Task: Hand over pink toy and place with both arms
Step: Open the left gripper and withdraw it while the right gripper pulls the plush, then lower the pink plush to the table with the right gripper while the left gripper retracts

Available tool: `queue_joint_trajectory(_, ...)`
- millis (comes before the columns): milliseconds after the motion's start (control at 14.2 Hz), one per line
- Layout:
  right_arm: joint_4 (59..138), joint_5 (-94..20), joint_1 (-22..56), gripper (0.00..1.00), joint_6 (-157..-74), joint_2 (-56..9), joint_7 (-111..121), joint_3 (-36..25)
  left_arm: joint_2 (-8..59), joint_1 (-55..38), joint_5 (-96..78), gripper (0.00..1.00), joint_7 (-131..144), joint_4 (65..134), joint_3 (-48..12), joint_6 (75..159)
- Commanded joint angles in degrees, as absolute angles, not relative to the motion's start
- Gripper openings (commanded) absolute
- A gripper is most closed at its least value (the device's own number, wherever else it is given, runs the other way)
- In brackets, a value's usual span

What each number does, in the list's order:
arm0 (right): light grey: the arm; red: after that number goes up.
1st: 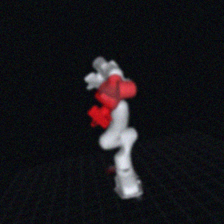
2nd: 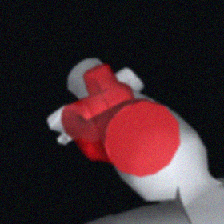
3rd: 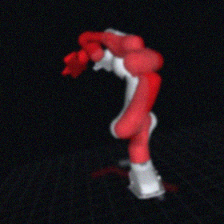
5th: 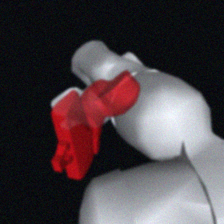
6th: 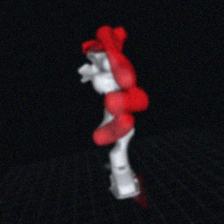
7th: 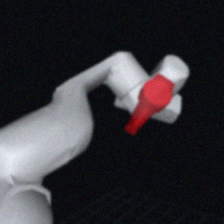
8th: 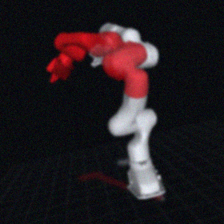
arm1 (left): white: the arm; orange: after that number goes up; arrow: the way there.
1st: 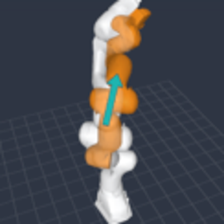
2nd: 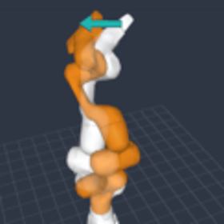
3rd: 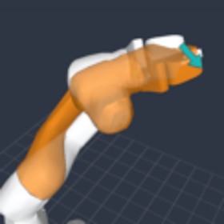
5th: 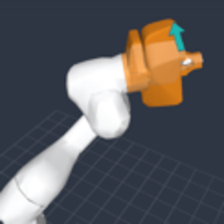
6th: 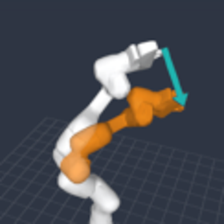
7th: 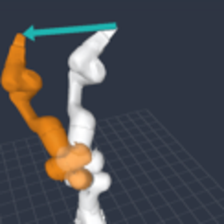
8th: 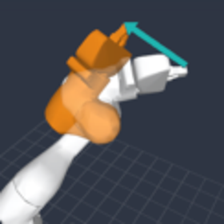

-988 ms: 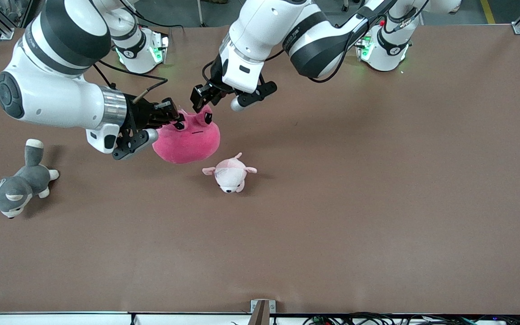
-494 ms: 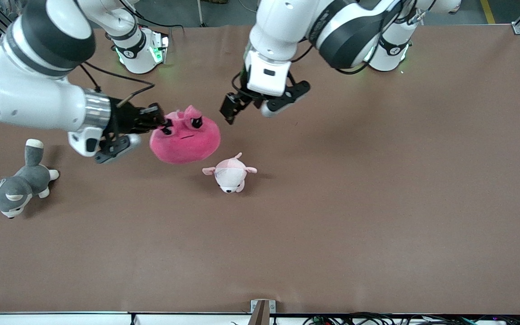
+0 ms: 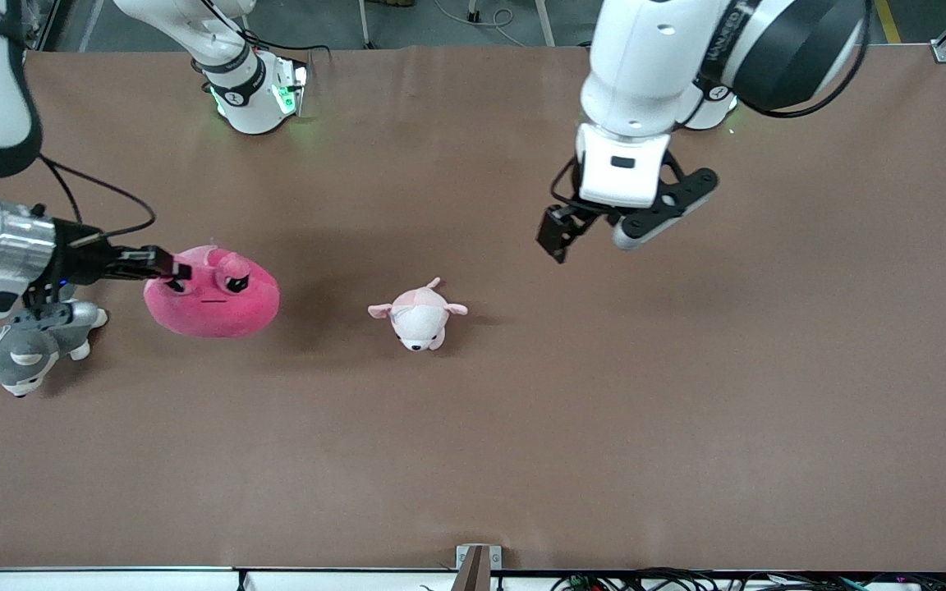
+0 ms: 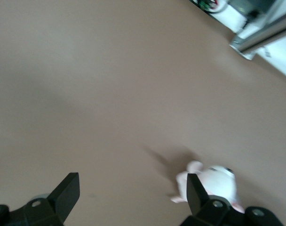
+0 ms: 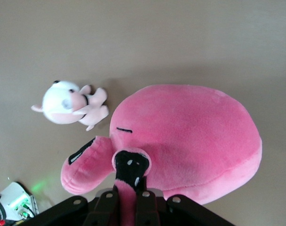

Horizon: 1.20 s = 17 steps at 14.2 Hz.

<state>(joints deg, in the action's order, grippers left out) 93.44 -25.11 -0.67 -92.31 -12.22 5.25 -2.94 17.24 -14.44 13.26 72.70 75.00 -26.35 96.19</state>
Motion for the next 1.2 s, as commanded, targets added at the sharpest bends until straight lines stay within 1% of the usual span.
queue_joint_trajectory(0, 90.1, -24.6, -4.7, 0.00, -91.4, -17.6, 8.6, -1.8, 15.1, -11.4, 14.9, 1.00, 63.9, 75.6, -26.6, 90.6)
queue_joint_trajectory(71, 87.7, -24.6, -6.2, 0.00, -90.9, -20.2, 9.5, -1.8, 15.0, -10.2, 14.9, 1.00, 61.6, 75.6, -26.6, 88.9)
queue_joint_trajectory(282, 81.7, -24.9, -9.0, 0.00, -85.3, -26.9, 15.1, -1.8, 13.5, -6.9, 14.8, 1.00, 57.1, 75.7, -26.6, 86.8)
queue_joint_trajectory(494, 81.3, -27.7, -10.1, 0.00, -84.7, -28.7, 18.3, -1.7, 11.6, -3.8, 14.2, 1.00, 48.6, 76.0, -26.0, 84.6)
queue_joint_trajectory(635, 81.6, -30.6, -10.5, 0.01, -84.6, -30.1, 19.2, -1.7, 9.2, -3.8, 13.0, 1.00, 40.5, 78.6, -22.3, 84.6)
queue_joint_trajectory(705, 81.6, -30.9, -10.6, 0.01, -84.6, -30.9, 19.6, -1.7, 8.4, -3.6, 11.6, 1.00, 36.9, 79.2, -21.5, 84.6)
queue_joint_trajectory(1058, 81.7, -31.0, -11.5, 0.01, -84.4, -33.3, 23.2, -1.7, 3.4, -3.7, 6.1, 1.00, 22.2, 83.9, -12.4, 84.6)
queue_joint_trajectory(1129, 81.7, -30.9, -11.6, 0.01, -84.4, -33.8, 23.8, -1.7, 2.8, -3.6, 5.8, 1.00, 18.1, 84.3, -11.3, 84.6)
